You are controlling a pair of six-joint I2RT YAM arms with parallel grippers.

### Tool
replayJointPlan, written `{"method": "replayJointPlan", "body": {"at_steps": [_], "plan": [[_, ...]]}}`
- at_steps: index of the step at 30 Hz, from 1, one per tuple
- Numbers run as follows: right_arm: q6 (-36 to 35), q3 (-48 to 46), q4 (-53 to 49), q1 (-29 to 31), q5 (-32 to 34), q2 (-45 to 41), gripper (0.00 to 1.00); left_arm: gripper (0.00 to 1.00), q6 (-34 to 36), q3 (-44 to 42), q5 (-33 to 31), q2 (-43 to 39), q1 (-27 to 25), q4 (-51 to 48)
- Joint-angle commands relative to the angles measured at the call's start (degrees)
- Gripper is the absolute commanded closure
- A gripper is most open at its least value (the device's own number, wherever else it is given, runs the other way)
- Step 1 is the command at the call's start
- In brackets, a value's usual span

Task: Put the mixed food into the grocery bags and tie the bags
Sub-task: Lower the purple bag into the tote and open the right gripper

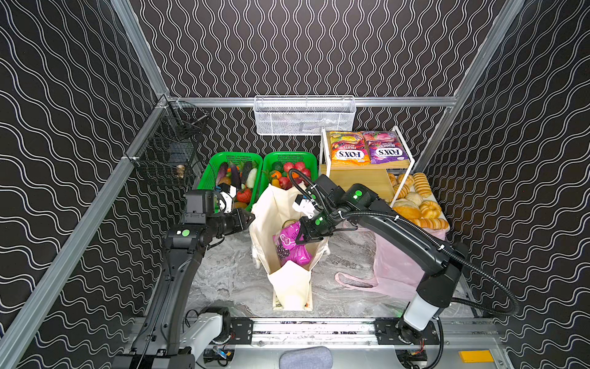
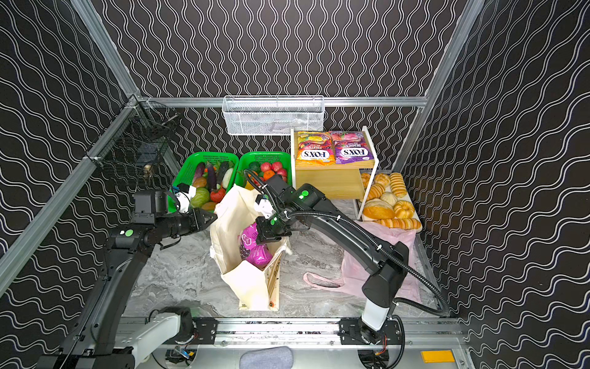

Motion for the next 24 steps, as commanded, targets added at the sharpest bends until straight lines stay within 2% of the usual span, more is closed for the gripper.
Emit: {"method": "replayJointPlan", "body": {"at_steps": [1,8,13,14,18,20,24], "plan": [[-2.23,0.62,-0.46,0.98,-3.85,1.09,0.96,0.85,-1.64,-0.35,1.41,-0.29,0.08,2.69],[-6.19,4.14,-6.63,2.56,-1.72,6.97,0.91,0.91,-3.49,-1.16,1.37,-0.84,0.06,4.02],[-8.06,6.76,-7.37,3.95,-2.77,8.12,0.82,0.93,-4.17,-1.57,0.96,-1.33,0.07,4.61],[-8.29,8.14,-7.83,4.06,-2.03,8.12,0.73,0.93,-4.05,-1.46,0.86,-1.25,0.08,4.37],[-8.79,12.80,-6.76,3.84,3.35,6.18,0.57,0.96,-3.60,-0.88,0.62,-0.98,0.08,3.99],[-9.81,13.07,-3.72,3.84,6.44,3.26,0.55,0.98,-3.71,-0.93,0.63,-0.98,0.08,4.17],[-8.30,4.53,7.88,2.46,17.93,-6.95,0.49,1.00,-4.04,-1.21,0.98,-1.22,0.08,4.57]]}}
